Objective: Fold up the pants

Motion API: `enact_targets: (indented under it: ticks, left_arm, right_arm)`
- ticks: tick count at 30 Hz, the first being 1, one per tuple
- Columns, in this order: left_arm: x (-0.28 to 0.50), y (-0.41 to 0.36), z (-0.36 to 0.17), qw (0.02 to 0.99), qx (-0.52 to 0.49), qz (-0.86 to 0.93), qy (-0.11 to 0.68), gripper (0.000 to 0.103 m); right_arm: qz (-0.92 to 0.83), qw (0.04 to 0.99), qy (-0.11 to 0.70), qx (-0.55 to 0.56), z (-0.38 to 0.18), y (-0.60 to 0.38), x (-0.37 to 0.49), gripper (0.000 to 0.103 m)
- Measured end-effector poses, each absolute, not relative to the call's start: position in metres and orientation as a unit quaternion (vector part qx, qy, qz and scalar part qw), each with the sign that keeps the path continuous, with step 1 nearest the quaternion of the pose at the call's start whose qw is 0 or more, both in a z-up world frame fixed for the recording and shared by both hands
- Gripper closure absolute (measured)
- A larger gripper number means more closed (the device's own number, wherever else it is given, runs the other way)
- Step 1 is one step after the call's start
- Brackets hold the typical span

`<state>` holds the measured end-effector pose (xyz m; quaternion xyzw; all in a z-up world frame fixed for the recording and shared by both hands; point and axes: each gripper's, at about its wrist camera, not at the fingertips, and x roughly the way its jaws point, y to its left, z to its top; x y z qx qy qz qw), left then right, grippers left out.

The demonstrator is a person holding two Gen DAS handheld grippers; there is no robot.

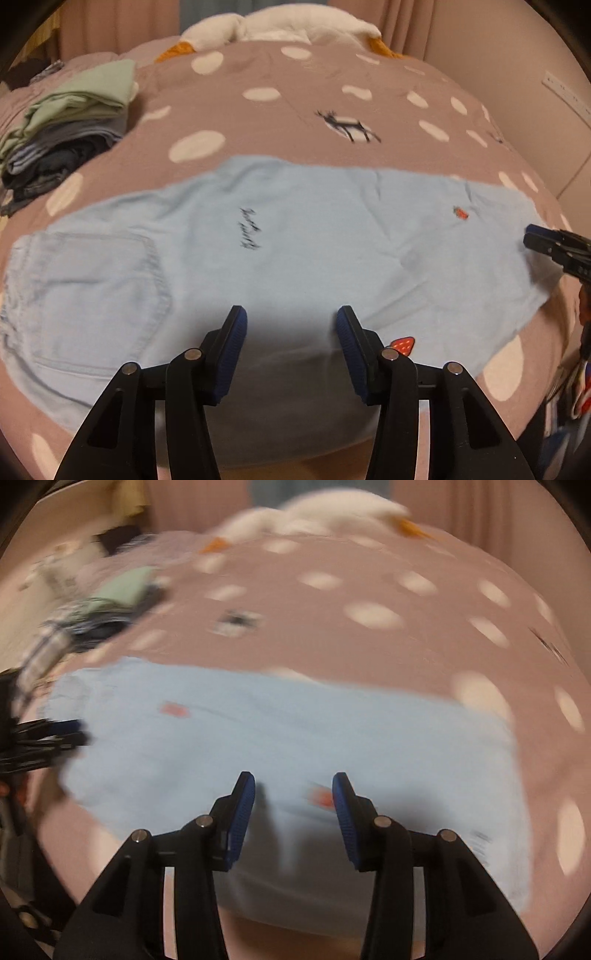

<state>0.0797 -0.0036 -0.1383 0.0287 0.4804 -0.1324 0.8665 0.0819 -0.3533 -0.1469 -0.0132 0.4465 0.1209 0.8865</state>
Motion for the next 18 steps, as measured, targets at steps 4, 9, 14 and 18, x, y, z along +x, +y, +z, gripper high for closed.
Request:
enact_targets:
  ticks: [4, 9, 14, 18]
  left_arm:
    - [0.079, -0.003, -0.139, 0.868, 0.031, -0.118, 0.481, 0.051]
    - [0.072, 0.012, -0.128, 0.871, 0.037, -0.081, 0.483, 0.051]
    - [0.053, 0.039, -0.125, 0.874, 0.007, -0.059, 0.483, 0.051]
    - [0.044, 0.052, -0.137, 0.871, 0.006, -0.044, 0.489, 0.050]
  right_arm:
    - [0.027, 0.895, 0.445, -0.008, -0.154, -0.408, 0.095, 0.075]
    - [-0.037, 0.908, 0.418, 0.016, -0.130, -0.432, 0.087, 0.068]
    - [0.044, 0.922, 0.384, 0.036, -0.114, -0.406, 0.042, 0.066]
    - [0.079, 0.904, 0.418, 0.030, -0.144, -0.393, 0.033, 0.067]
